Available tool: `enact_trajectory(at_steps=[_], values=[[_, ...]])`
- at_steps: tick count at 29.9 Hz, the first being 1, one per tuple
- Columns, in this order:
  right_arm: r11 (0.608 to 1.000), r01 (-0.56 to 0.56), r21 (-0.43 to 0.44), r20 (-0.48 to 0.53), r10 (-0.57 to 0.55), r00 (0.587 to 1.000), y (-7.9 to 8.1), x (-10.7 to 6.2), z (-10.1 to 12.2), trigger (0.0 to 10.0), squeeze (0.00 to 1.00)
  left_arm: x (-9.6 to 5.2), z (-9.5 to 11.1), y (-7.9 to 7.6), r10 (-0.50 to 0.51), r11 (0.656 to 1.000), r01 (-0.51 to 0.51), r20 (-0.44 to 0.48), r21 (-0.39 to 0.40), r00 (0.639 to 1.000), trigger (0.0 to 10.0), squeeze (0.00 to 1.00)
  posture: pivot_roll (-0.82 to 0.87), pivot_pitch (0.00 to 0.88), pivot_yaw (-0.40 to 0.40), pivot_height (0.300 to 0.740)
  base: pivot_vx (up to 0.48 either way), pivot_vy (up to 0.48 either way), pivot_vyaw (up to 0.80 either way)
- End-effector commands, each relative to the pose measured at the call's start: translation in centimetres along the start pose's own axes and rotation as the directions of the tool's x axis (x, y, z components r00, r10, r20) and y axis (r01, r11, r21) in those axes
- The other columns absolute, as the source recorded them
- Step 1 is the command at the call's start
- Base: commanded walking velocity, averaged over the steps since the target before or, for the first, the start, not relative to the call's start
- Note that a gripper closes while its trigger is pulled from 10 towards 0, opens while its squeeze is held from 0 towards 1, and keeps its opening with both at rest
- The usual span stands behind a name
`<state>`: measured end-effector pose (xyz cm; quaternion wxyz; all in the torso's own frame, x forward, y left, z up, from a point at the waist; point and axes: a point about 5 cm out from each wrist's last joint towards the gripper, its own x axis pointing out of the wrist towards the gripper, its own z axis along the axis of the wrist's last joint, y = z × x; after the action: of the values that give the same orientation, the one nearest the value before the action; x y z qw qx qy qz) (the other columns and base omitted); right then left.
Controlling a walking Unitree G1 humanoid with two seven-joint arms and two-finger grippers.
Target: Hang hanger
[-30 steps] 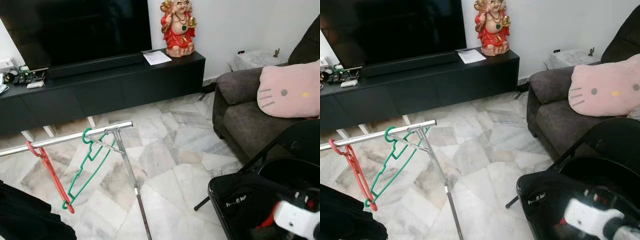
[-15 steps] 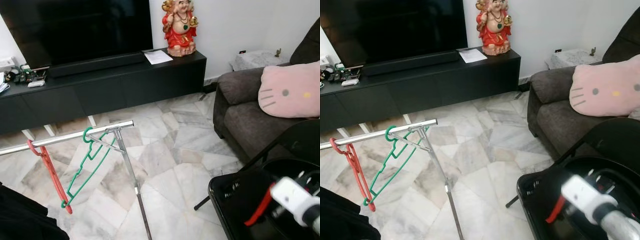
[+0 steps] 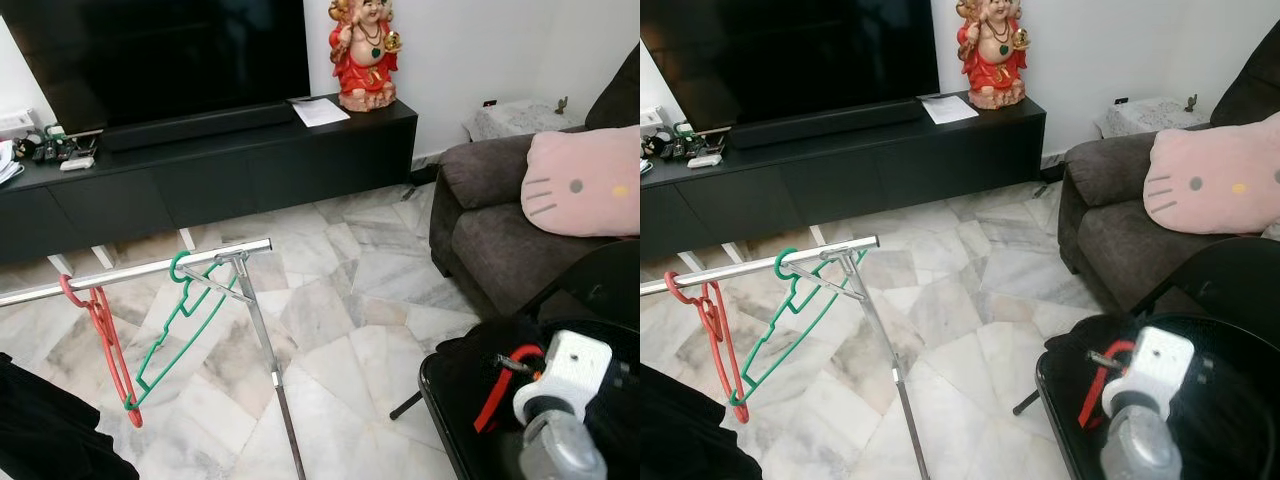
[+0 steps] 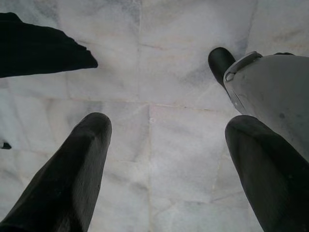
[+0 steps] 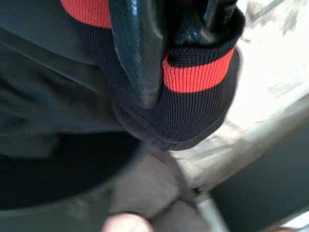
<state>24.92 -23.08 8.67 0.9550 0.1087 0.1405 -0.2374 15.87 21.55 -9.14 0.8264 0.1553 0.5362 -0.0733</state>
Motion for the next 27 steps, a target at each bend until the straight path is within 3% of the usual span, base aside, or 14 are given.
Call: enact_trajectory(at_steps=[1, 3, 4, 7, 10, 17, 19, 24, 27], values=[[0.999, 0.032, 0.021, -0.018, -0.032, 0.999, -0.1, 0.1, -0.2, 0.0, 0.0, -0.1, -0.6, 0.5, 0.011, 1.0, -0.011, -0.018, -0.01, 1.0, 10.0, 0.0, -0.14, 0.014, 0.114, 0.74, 0.0, 0.0, 0.0], [0.992, 0.107, 0.074, -0.005, -0.107, 0.994, -0.4, -0.1, -0.1, 0.0, 0.0, -0.1, -0.7, 0.6, 0.015, 1.0, -0.015, -0.017, -0.007, 1.0, 10.0, 0.0, -0.14, 0.002, 0.121, 0.74, 0.0, 0.0, 0.0], [0.992, 0.107, 0.074, -0.005, -0.107, 0.994, -0.4, -0.1, -0.1, 0.0, 0.0, -0.1, -0.7, 0.6, 0.015, 1.0, -0.015, -0.017, -0.007, 1.0, 10.0, 0.0, -0.14, 0.002, 0.121, 0.74, 0.0, 0.0, 0.0], [0.98, 0.132, 0.149, 0.121, -0.15, 0.981, -0.2, -0.3, 1.9, 0.0, 0.0, -0.2, -0.8, 0.7, 0.017, 1.0, -0.017, -0.016, -0.006, 1.0, 10.0, 0.0, -0.14, 0.0, 0.124, 0.74, 0.0, 0.0, 0.0], [0.973, 0.143, 0.18, 0.155, -0.172, 0.973, -0.3, -0.3, 2.5, 0.0, 0.0, -0.2, -0.8, 0.7, 0.018, 1.0, -0.018, -0.015, -0.006, 1.0, 10.0, 0.0, -0.14, 0.0, 0.124, 0.74, 0.0, 0.0, 0.0], [0.985, 0.076, 0.153, 0.304, -0.12, 0.945, 1.5, -0.6, 4.7, 0.0, 0.0, -0.2, -0.9, 0.6, 0.018, 1.0, -0.018, -0.01, -0.011, 1.0, 10.0, 0.0, -0.13, 0.0, 0.116, 0.74, 0.0, 0.0, 0.0], [0.982, 0.078, 0.173, 0.308, -0.129, 0.943, 1.5, -0.6, 4.7, 0.0, 0.0, -0.2, -1.0, 0.6, 0.018, 1.0, -0.018, -0.011, -0.011, 1.0, 10.0, 0.0, -0.13, 0.0, 0.116, 0.74, 0.0, 0.0, 0.0], [0.938, 0.071, 0.339, 0.254, -0.164, 0.953, 1.6, -0.5, 4.1, 0.0, 0.0, -0.2, -1.1, 0.6, 0.018, 1.0, -0.018, -0.013, -0.01, 1.0, 10.0, 0.0, -0.13, 0.0, 0.115, 0.74, 0.0, 0.0, 0.0], [0.951, 0.068, 0.302, 0.212, -0.136, 0.968, 2.0, -0.3, 3.1, 0.0, 0.0, -0.2, -1.1, 0.6, 0.018, 1.0, -0.018, -0.012, -0.013, 1.0, 10.0, 0.0, -0.13, 0.0, 0.11, 0.74, 0.0, 0.0, 0.0]])
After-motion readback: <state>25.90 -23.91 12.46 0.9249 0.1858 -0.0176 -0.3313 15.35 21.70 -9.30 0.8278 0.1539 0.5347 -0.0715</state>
